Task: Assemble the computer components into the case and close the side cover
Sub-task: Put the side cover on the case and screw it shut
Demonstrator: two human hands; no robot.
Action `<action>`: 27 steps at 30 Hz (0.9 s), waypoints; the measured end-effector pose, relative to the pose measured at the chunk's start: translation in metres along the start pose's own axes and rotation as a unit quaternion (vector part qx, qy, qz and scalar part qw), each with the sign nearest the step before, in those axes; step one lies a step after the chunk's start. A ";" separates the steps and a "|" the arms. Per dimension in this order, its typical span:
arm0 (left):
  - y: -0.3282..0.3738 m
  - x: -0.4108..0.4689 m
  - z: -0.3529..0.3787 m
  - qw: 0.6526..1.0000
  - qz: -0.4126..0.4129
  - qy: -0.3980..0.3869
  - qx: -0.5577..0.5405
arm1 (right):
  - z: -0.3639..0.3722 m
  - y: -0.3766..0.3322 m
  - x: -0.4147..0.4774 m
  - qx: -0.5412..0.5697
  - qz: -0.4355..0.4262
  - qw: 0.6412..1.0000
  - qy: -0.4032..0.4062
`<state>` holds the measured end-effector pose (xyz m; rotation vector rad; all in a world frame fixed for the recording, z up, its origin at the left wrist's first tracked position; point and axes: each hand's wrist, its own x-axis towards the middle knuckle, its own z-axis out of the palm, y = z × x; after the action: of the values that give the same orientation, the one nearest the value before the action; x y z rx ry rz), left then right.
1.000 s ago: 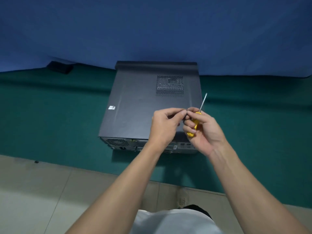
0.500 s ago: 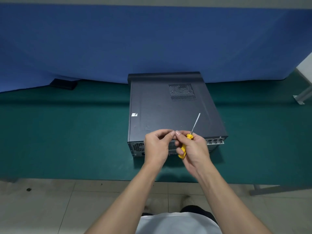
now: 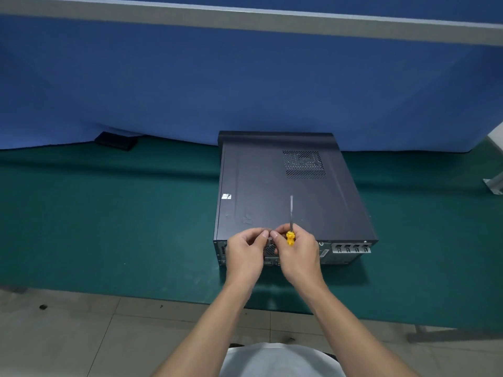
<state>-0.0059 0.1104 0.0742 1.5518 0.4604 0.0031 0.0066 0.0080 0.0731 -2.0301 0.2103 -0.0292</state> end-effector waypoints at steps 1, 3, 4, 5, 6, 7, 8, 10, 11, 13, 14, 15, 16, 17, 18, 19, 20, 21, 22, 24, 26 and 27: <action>-0.003 0.004 -0.006 0.992 0.067 0.029 0.100 | -0.002 0.003 0.002 -0.022 -0.021 1.000 0.000; -0.009 0.016 -0.023 0.914 0.218 0.084 0.331 | -0.006 0.013 0.005 -0.054 -0.065 0.996 0.000; -0.012 0.023 -0.032 0.873 0.252 0.076 0.410 | -0.006 0.018 0.005 -0.072 -0.090 0.993 -0.003; -0.014 0.031 -0.040 0.844 0.257 0.046 0.468 | -0.006 0.022 0.005 -0.091 -0.118 0.989 -0.007; -0.015 0.039 -0.046 0.823 0.255 0.009 0.507 | -0.003 0.026 0.005 -0.107 -0.145 0.983 -0.010; -0.017 0.046 -0.051 0.808 0.254 -0.027 0.531 | 0.000 0.030 0.004 -0.122 -0.171 0.978 -0.011; -0.019 0.051 -0.055 0.797 0.261 -0.055 0.542 | 0.003 0.034 0.004 -0.133 -0.190 0.973 -0.008; -0.023 0.059 -0.060 0.783 0.295 -0.097 0.540 | 0.008 0.040 0.005 -0.138 -0.206 0.969 0.007; -0.024 0.061 -0.063 0.777 0.312 -0.114 0.535 | 0.010 0.042 0.006 -0.138 -0.211 0.968 0.014; -0.027 0.066 -0.069 0.771 0.335 -0.136 0.525 | 0.012 0.046 0.008 -0.145 -0.233 0.961 0.023; -0.028 0.068 -0.072 0.773 0.341 -0.141 0.516 | 0.013 0.047 0.009 -0.152 -0.249 0.956 0.024; -0.028 0.070 -0.075 0.776 0.345 -0.143 0.509 | 0.015 0.047 0.010 -0.159 -0.267 0.950 0.025; -0.028 0.071 -0.076 0.780 0.342 -0.144 0.504 | 0.017 0.047 0.010 -0.166 -0.285 0.944 0.027; -0.027 0.072 -0.075 0.785 0.336 -0.144 0.500 | 0.019 0.045 0.011 -0.172 -0.298 0.938 0.028; -0.026 0.072 -0.075 0.792 0.327 -0.145 0.495 | 0.021 0.044 0.011 -0.178 -0.308 0.934 0.029; -0.026 0.071 -0.073 0.800 0.316 -0.145 0.488 | 0.022 0.044 0.011 -0.185 -0.312 0.931 0.028; -0.026 0.069 -0.072 0.810 0.304 -0.143 0.480 | 0.023 0.043 0.010 -0.194 -0.313 0.929 0.028; -0.026 0.066 -0.070 0.822 0.290 -0.137 0.470 | 0.023 0.044 0.009 -0.202 -0.313 0.928 0.028; -0.026 0.061 -0.068 0.836 0.277 -0.122 0.457 | 0.023 0.044 0.009 -0.208 -0.313 0.926 0.026; -0.030 0.048 -0.062 0.865 0.286 -0.044 0.410 | 0.023 0.045 0.008 -0.211 -0.314 0.925 0.026; -0.038 0.029 -0.051 0.885 0.308 0.086 0.339 | 0.023 0.042 0.009 -0.212 -0.317 0.924 0.030; -0.042 0.020 -0.046 0.899 0.291 0.136 0.298 | 0.024 0.041 0.009 -0.215 -0.321 0.922 0.032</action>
<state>-0.0126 0.1583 0.0310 2.2659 0.1966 0.5992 0.0130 0.0095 0.0250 -2.4561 -0.4580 -0.4976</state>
